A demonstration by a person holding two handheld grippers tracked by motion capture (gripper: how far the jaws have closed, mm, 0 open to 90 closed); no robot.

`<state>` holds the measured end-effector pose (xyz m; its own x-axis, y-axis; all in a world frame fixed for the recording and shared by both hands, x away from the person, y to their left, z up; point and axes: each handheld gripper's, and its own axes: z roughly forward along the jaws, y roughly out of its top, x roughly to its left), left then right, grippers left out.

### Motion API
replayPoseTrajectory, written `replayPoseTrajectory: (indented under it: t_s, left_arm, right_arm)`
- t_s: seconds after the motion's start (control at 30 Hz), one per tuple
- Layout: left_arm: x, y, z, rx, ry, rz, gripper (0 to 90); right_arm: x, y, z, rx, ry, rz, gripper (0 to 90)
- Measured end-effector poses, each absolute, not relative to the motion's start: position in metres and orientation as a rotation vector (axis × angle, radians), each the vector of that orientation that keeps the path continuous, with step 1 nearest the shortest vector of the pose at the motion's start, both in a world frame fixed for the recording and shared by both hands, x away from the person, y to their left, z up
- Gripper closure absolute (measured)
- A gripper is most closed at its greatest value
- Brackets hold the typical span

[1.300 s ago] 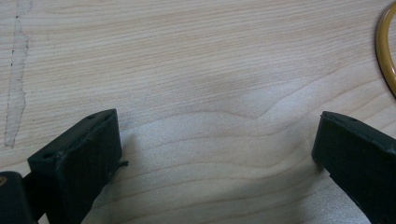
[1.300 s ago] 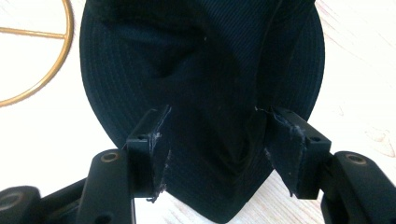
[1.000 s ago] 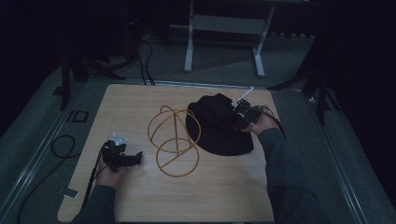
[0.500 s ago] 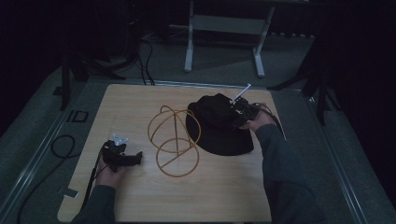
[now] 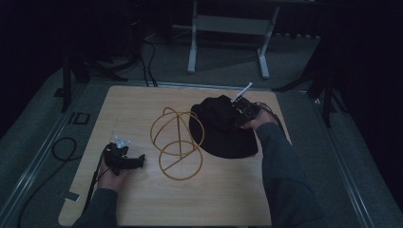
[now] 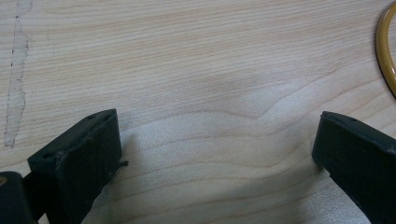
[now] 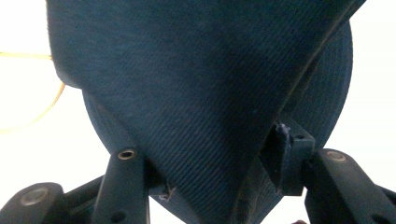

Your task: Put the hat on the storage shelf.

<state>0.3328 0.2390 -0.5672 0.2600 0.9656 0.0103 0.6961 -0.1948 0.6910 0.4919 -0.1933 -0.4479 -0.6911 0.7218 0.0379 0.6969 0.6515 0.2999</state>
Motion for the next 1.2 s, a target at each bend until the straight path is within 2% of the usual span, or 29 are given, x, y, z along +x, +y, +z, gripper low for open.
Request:
replayPoseTrajectory:
  t_s: [0.33, 0.57, 1.2]
  left_arm:
    - [0.333, 0.239, -0.567, 1.965, 1.500, 0.613, 1.5]
    - [0.333, 0.239, -0.567, 1.966, 1.500, 0.613, 1.6]
    - [0.333, 0.239, -0.567, 1.965, 1.500, 0.613, 1.6]
  right_arm:
    - [0.497, -0.190, -0.450, 1.172, 2.788, 0.443, 61.4]
    - [0.496, -0.182, -0.449, 1.126, 2.789, 0.393, 84.1]
    - [0.481, -0.188, -0.430, 1.104, 2.790, 0.417, 86.8]
